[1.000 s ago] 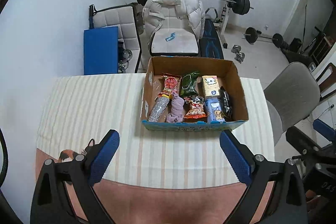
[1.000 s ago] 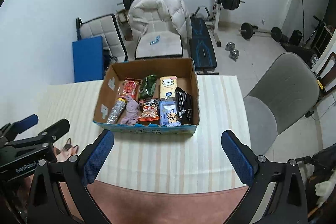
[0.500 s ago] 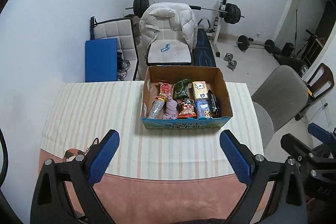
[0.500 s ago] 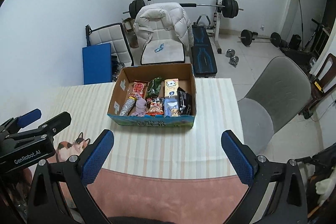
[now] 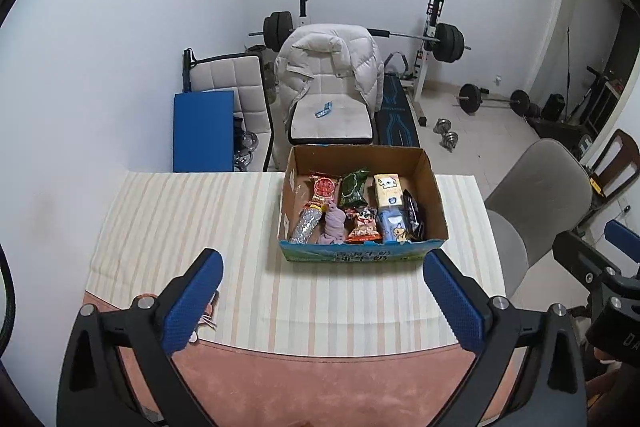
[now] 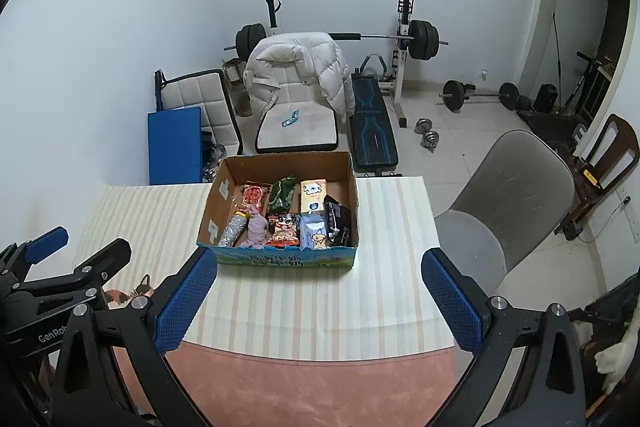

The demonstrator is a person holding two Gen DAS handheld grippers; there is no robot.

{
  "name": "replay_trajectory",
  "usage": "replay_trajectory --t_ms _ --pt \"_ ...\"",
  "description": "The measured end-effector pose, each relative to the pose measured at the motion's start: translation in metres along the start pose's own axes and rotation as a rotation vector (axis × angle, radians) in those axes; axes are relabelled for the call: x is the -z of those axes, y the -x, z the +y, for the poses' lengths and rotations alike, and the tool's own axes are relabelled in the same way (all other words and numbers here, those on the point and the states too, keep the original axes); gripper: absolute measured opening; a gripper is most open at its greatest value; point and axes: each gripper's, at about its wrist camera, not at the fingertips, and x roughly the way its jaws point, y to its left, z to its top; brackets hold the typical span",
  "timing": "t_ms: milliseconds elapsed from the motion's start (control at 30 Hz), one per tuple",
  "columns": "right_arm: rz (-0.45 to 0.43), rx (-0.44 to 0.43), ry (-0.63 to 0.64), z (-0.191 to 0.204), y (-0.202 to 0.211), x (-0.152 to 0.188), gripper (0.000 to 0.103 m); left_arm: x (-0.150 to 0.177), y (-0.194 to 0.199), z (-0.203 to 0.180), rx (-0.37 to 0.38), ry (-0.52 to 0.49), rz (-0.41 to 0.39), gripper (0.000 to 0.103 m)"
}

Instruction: Organize soft objects

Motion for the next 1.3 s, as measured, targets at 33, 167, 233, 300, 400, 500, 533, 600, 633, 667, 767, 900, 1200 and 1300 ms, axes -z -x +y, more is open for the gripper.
replay_trajectory --t_ms 33,167,233,300,400,500,533,600,633,667,767,900,1200,1300 --pt "-0.002 -0.002 0.001 0.0002 0.0015 -0.0006 0.103 -0.0005 0.0006 0.0011 0.0 0.004 -0.002 0.103" --pt "-0.011 0.004 -0.001 -0.0003 0.0043 -0.0032 0.103 -0.0014 0.002 0.0046 0.0 0.015 -0.011 0.103" --pt "-0.018 0.012 -0.002 -0.0014 0.0055 -0.0044 0.103 -0.0011 0.0033 0.0052 0.001 0.016 -0.015 0.103" --pt "-0.02 0.015 -0.003 -0.003 0.008 -0.0056 0.103 -0.0008 0.0038 0.0052 0.003 0.016 -0.013 0.103" --pt "-0.02 0.016 -0.001 -0.004 0.0088 -0.0064 0.103 -0.0006 0.0047 0.0049 0.004 0.017 -0.013 0.103" --pt "-0.02 0.015 -0.002 -0.0039 0.0087 -0.0066 0.103 -0.0009 0.0047 0.004 0.004 0.013 -0.016 0.103" --pt "-0.02 0.016 -0.001 -0.0039 0.0086 -0.0065 0.103 -0.0009 0.0051 0.0038 0.003 0.011 -0.017 0.103" --pt "-0.021 0.017 0.0 -0.0038 0.0086 -0.0064 0.103 -0.0003 0.0057 0.0035 0.007 0.011 -0.015 0.103" --pt "-0.022 0.018 -0.001 -0.0042 0.0093 -0.0069 0.103 -0.0001 0.006 0.0037 0.009 0.012 -0.015 0.103" --pt "-0.021 0.018 -0.001 -0.0044 0.0094 -0.007 0.103 0.0002 0.0063 0.0034 0.009 0.012 -0.015 0.103" --pt "-0.022 0.017 0.0 -0.0046 0.0096 -0.0068 0.103 0.0004 0.0059 0.0036 0.011 0.011 -0.011 0.103" --pt "-0.019 0.016 -0.004 -0.0062 0.0108 -0.0071 0.103 0.0002 0.0056 0.0038 0.01 0.01 -0.011 0.103" --pt "-0.025 0.024 -0.001 -0.0066 0.0111 -0.008 0.103 0.0024 0.0046 0.0051 0.009 0.009 -0.011 0.103" --pt "-0.026 0.026 -0.003 -0.0065 0.0114 -0.008 0.103 0.0023 0.0047 0.0048 0.009 0.012 -0.011 0.103"
